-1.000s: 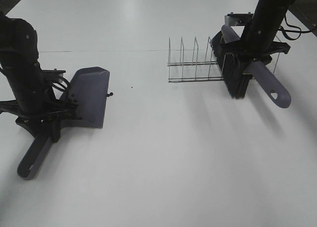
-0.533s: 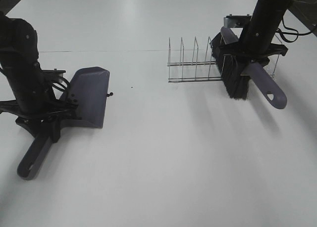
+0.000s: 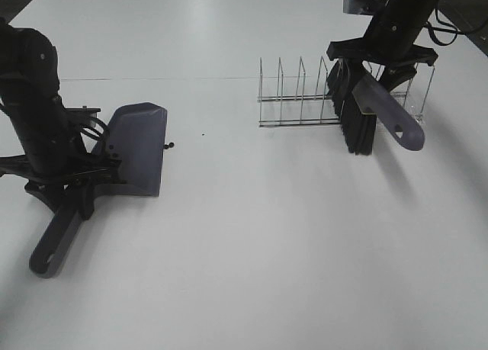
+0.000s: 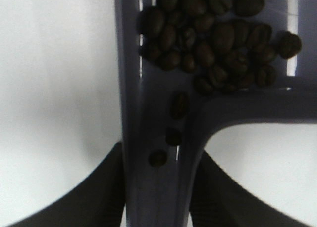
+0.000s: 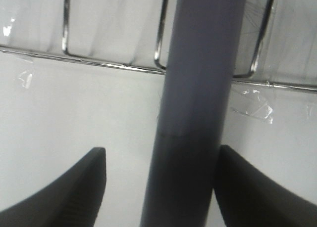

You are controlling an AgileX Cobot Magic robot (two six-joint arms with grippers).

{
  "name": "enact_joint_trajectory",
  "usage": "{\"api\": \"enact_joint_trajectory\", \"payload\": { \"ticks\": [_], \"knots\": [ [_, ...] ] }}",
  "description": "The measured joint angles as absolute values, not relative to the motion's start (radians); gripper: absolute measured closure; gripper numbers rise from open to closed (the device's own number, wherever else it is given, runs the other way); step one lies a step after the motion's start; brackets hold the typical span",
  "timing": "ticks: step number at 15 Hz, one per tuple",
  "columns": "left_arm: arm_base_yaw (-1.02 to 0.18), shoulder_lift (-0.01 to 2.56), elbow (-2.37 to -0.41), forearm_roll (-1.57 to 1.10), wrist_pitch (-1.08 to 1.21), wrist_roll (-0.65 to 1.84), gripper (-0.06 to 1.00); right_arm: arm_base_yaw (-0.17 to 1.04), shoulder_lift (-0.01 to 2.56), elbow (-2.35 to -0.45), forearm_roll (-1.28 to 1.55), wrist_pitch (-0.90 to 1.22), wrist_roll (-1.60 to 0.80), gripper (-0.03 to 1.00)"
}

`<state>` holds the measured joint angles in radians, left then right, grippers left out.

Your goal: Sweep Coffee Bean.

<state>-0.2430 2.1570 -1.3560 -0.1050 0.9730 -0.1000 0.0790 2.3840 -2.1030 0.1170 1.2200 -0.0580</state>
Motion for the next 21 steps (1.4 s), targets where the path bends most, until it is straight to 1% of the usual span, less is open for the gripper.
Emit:
{"api": "enact_joint_trajectory", "payload": {
  "ticks": [2,5,8,9,10,11,13,14,15,16,17,18,21],
  "knots": [
    [-0.243,2.157,-1.356,-0.122,0.969,-0.104,0.63,0.079,2.348,-2.105,0.116,1.22,-0.058,0.39],
    [-0.243,2.156,-1.356,-0.185,0.947,-0.07,0.54,0.079,2.304,-2.105,0.103,1.221,-0.059,0.39],
    [-0.243,2.156,-1.356,-0.246,0.918,-0.027,0.51,0.079,2.281,-2.105,0.099,1.221,-0.059,0.39],
    [-0.243,2.156,-1.356,-0.253,0.917,-0.023,0.48,0.079,2.276,-2.105,0.099,1.221,-0.059,0.39],
    [-0.243,2.155,-1.357,-0.268,0.913,-0.02,0.37,0.079,2.259,-2.105,0.099,1.221,-0.059,0.39],
    [-0.243,2.155,-1.357,-0.268,0.913,-0.02,0.37,0.079,2.259,-2.105,0.099,1.221,-0.059,0.39],
    [-0.243,2.146,-1.357,-0.251,0.899,-0.021,0.33,0.079,2.212,-2.105,0.099,1.222,-0.057,0.39],
    [-0.243,2.146,-1.357,-0.251,0.899,-0.021,0.33,0.079,2.212,-2.105,0.099,1.222,-0.057,0.39],
    [-0.243,2.111,-1.357,-0.167,0.908,-0.072,0.32,0.079,2.154,-2.083,0.11,1.222,-0.046,0.39],
    [-0.243,2.111,-1.357,-0.167,0.908,-0.072,0.32,0.079,2.154,-2.083,0.11,1.222,-0.046,0.39],
    [-0.243,2.083,-1.357,-0.111,0.93,-0.105,0.32,0.079,2.117,-2.043,0.12,1.222,-0.042,0.39],
    [-0.243,2.021,-1.357,-0.033,0.975,-0.122,0.32,0.079,2.025,-1.93,0.124,1.222,-0.039,0.39],
    [-0.242,1.911,-1.355,0.0,1.019,-0.1,0.32,0.079,1.859,-1.69,0.125,1.221,-0.038,0.39]
  ]
}}
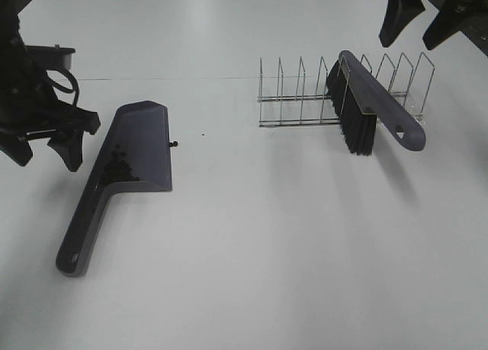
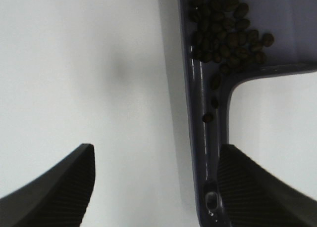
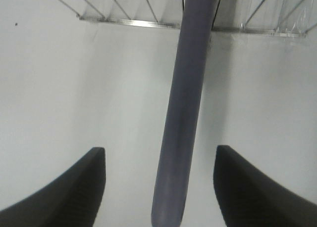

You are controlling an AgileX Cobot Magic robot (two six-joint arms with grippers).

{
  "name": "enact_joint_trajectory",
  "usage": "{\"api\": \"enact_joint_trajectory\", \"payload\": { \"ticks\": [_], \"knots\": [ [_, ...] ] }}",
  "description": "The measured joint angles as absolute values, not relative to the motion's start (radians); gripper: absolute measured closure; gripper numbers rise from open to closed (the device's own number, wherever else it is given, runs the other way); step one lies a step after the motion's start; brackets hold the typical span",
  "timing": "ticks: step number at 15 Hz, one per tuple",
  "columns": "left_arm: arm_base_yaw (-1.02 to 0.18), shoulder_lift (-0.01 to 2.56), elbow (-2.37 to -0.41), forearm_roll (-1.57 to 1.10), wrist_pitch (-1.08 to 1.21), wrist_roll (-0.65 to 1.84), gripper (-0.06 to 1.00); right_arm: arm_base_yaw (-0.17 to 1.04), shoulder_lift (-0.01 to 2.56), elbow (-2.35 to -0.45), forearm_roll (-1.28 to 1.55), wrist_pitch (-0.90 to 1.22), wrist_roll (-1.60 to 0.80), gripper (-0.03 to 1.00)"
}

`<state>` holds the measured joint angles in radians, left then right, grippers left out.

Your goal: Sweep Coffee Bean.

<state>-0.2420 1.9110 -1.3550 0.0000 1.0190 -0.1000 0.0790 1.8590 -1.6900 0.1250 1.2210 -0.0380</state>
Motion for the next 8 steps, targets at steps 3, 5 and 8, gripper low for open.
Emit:
{"api": "enact_joint_trajectory", "payload": {
  "ticks": [3,5,8],
  "knots": [
    [-0.239,1.724,-1.293,0.024,1.027,-0.104,0.32,0.079,1.653,-1.465,0.125,1.221,-0.038,0.39],
    [-0.219,1.606,-1.238,0.024,1.029,-0.107,0.32,0.079,1.539,-1.359,0.125,1.221,-0.038,0.39],
    [-0.141,1.354,-1.115,0.019,1.031,-0.081,0.32,0.079,1.311,-1.16,0.124,1.221,-0.038,0.39]
  ]
}}
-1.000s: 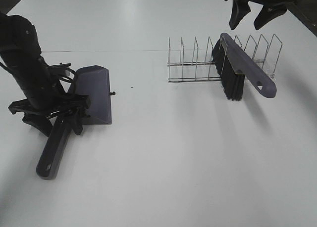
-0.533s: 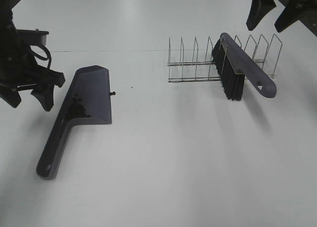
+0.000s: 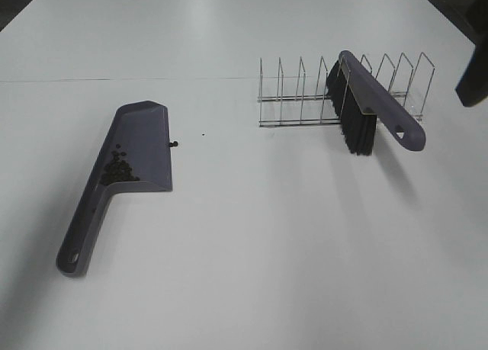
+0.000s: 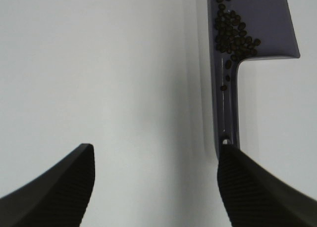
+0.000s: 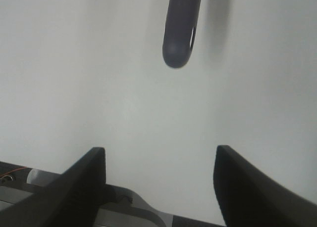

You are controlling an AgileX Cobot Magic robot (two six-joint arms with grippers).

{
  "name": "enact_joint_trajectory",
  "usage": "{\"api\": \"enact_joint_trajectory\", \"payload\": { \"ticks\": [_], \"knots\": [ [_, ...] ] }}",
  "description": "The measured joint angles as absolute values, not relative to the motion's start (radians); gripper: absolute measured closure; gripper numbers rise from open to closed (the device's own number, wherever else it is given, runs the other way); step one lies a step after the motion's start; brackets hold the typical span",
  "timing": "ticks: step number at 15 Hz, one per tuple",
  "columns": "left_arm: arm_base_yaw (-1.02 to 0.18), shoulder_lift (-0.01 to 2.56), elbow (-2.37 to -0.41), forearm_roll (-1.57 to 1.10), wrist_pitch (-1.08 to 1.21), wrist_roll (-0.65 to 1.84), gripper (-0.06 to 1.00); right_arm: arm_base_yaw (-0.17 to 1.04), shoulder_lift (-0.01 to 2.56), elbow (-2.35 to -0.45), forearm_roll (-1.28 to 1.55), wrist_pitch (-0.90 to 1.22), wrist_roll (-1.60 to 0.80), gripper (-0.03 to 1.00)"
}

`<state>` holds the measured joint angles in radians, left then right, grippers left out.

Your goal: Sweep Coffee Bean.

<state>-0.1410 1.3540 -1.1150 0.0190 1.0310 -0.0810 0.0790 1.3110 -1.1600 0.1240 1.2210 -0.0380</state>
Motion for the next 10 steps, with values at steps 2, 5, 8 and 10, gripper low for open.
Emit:
{"api": "enact_joint_trajectory", "payload": {
  "ticks": [2,5,8,10],
  "knots": [
    [-0.116,1.169,-1.019,0.018,1.032,-0.064,0.32,0.079,1.147,-1.061,0.124,1.223,-0.038,0.39],
    [-0.114,0.917,-0.856,0.009,1.034,-0.055,0.32,0.079,0.902,-0.947,0.124,1.224,-0.038,0.39],
    [-0.114,0.624,-0.686,-0.047,1.035,-0.055,0.32,0.079,0.612,-0.821,0.124,1.226,-0.038,0.39],
    [-0.114,0.469,-0.616,-0.054,1.037,-0.056,0.32,0.079,0.445,-0.744,0.124,1.226,-0.038,0.39]
  ]
}}
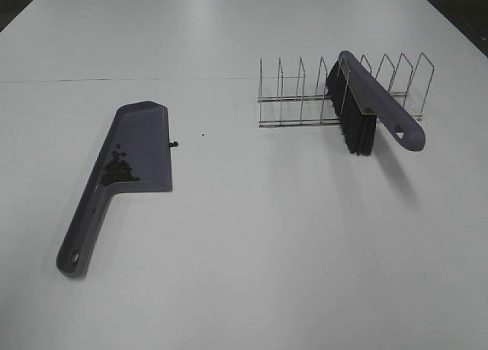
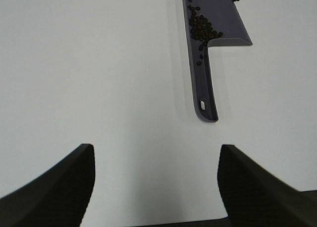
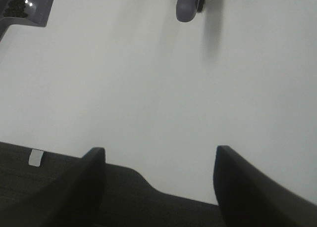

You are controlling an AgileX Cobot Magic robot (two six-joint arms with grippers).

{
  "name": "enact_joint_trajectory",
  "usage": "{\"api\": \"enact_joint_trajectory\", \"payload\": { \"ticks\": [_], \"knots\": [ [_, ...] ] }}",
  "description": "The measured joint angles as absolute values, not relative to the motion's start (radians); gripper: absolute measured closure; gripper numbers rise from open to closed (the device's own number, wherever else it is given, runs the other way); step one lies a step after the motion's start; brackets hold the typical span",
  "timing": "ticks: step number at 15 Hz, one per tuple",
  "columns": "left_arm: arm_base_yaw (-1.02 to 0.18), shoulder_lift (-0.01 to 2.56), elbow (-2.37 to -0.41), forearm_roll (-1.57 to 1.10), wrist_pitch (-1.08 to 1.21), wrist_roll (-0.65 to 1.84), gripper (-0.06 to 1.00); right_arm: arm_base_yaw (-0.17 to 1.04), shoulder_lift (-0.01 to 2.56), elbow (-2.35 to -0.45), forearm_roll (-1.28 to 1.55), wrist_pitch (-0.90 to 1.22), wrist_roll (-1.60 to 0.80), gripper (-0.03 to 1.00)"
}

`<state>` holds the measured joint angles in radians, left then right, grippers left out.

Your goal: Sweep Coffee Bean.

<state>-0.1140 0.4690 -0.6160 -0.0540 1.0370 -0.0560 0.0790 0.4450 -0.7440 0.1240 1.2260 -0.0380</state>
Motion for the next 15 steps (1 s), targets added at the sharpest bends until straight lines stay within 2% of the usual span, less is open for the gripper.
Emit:
{"api": "enact_joint_trajectory", "payload": {
  "ticks": [8,15],
  "knots": [
    [-0.114,0.117,-0.525,0.081,1.079,-0.152,0.32,0.079,-0.004,-0.498,0.124,1.228,-0.038,0.39],
    [-0.114,-0.003,-0.525,0.077,1.083,-0.144,0.32,0.079,-0.005,-0.463,0.146,1.111,-0.047,0.39]
  ]
}}
